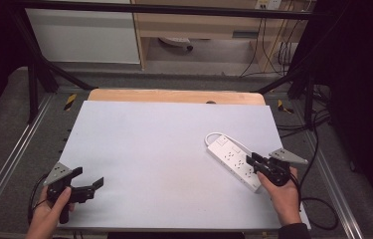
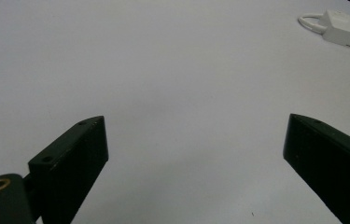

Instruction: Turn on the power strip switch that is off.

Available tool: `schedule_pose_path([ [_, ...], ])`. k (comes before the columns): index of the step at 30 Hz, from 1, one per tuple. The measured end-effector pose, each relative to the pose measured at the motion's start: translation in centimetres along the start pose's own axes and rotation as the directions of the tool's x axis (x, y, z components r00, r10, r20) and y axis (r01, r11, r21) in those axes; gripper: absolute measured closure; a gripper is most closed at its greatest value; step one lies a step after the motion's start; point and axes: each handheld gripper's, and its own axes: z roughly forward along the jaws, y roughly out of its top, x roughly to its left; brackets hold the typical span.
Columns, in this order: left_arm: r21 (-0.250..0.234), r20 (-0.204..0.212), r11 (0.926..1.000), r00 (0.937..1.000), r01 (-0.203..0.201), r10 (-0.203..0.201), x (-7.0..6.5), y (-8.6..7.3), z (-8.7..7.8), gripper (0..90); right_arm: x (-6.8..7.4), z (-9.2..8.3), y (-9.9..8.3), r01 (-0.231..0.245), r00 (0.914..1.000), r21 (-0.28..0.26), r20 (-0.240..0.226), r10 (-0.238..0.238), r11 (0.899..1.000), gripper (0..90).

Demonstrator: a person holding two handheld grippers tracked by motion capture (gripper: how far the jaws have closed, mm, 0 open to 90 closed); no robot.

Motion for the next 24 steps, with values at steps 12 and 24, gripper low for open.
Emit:
schedule_pose_path([
  [12, -0.002, 0.004, 1.0000, 1.0000, 0.005, -0.005, 0.00, -0.03, -0.06, 6.6, 0.12, -0.39, 0.44, -0.012, 0.9999, -0.009, 0.005, 0.012, 1.000, 49.7],
  [24, -0.001, 0.003, 1.0000, 1.0000, 0.006, -0.006, 0.03, -0.05, -0.10, 6.6, 0.55, -0.23, 0.73, -0.018, 0.9998, 0.000, 0.008, 0.018, 1.000, 23.2],
])
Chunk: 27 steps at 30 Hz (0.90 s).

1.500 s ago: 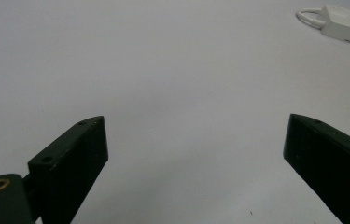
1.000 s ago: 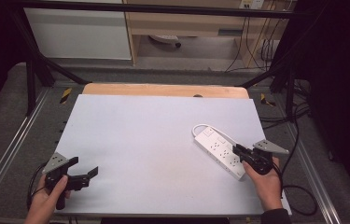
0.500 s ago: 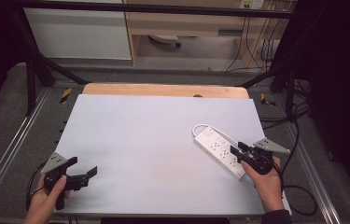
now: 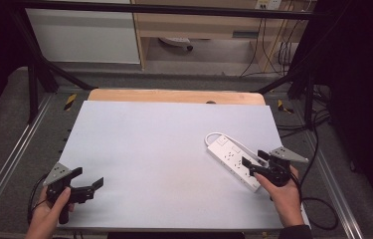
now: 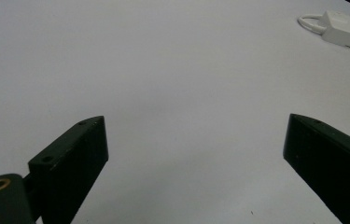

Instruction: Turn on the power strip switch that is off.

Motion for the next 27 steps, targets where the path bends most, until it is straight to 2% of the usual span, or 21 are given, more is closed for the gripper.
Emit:
schedule_pose_path([
  [2, -0.002, 0.002, 1.0000, 1.0000, 0.002, -0.002, 0.0, 0.0, 0.0, 6.6, 0.1, 0.0, 0.0, 0.003, 1.0000, 0.002, 0.002, -0.003, 1.000, 20.4],
  [5, -0.002, 0.003, 1.0000, 1.0000, 0.003, -0.003, 0.0, 0.0, 0.0, 6.6, 0.4, 0.1, 0.1, 0.002, 1.0000, -0.008, 0.008, -0.002, 1.000, 8.3],
  [8, -0.002, 0.003, 1.0000, 1.0000, 0.002, -0.002, 0.0, 0.0, 0.0, 6.6, 0.7, 0.1, 0.2, 0.020, 0.9998, -0.037, 0.001, -0.020, 0.999, 2.9],
  [11, 0.000, 0.001, 1.0000, 1.0000, 0.001, -0.001, 0.0, 0.0, 0.0, 6.6, 0.9, -0.1, 0.2, 0.046, 0.9989, -0.067, -0.003, -0.046, 0.997, 2.2],
  [27, 0.001, -0.002, 1.0000, 1.0000, 0.004, -0.004, 0.1, 0.0, 0.0, 6.6, 1.2, -2.0, 0.4, 0.058, 0.9983, -0.116, 0.003, -0.059, 0.992, 1.9],
])
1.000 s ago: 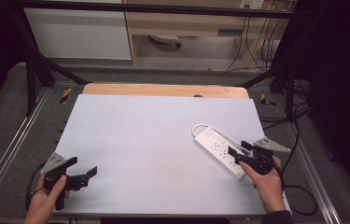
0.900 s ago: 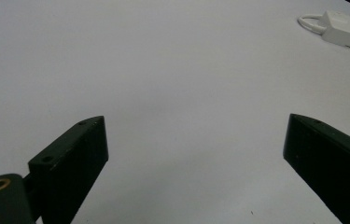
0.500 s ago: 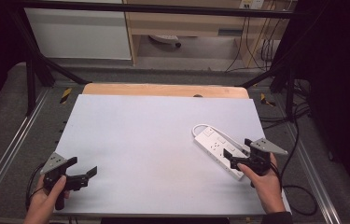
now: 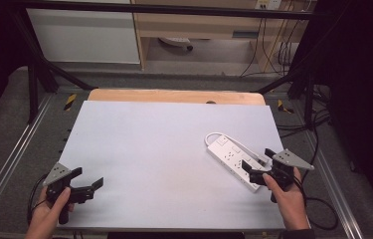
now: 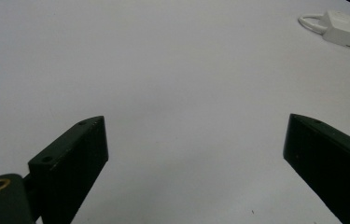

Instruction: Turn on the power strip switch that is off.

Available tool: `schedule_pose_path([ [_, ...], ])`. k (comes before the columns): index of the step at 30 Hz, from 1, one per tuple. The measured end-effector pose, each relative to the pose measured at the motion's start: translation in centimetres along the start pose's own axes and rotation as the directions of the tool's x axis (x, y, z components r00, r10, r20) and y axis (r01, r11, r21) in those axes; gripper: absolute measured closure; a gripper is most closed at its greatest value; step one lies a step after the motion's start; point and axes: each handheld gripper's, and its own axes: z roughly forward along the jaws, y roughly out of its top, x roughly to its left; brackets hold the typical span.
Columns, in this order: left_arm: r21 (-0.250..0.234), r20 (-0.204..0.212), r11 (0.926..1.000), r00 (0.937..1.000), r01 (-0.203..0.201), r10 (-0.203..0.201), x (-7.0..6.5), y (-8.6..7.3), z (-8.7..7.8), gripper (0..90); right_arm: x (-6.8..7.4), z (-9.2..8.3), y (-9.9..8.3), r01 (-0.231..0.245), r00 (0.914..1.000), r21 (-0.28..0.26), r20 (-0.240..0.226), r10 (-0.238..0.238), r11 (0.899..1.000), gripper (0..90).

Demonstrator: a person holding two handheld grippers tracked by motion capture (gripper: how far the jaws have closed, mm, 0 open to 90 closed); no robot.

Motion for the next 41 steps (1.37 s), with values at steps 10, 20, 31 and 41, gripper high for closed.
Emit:
schedule_pose_path([
  [10, 0.000, -0.001, 1.0000, 1.0000, -0.001, 0.001, 0.0, 0.0, 0.0, 6.6, -0.7, -1.9, 0.1, -0.004, 0.9996, -0.031, 0.026, 0.005, 0.999, 1.7],
  [20, 0.000, -0.002, 1.0000, 1.0000, -0.001, 0.001, 0.0, 0.0, 0.0, 6.5, -2.4, -3.7, -1.0, -0.030, 0.9971, -0.029, 0.069, 0.032, 0.999, 1.7],
  [31, -0.001, -0.001, 1.0000, 1.0000, 0.001, -0.001, 0.0, 0.0, 0.1, 6.5, -4.7, -4.3, -4.1, -0.091, 0.9894, 0.109, 0.124, 0.077, 0.990, 1.9],
  [41, 0.001, -0.002, 1.0000, 1.0000, 0.001, -0.001, 0.0, 0.0, 0.1, 6.5, -5.4, -4.3, -5.2, -0.140, 0.9808, 0.215, 0.163, 0.106, 0.966, 3.5],
])
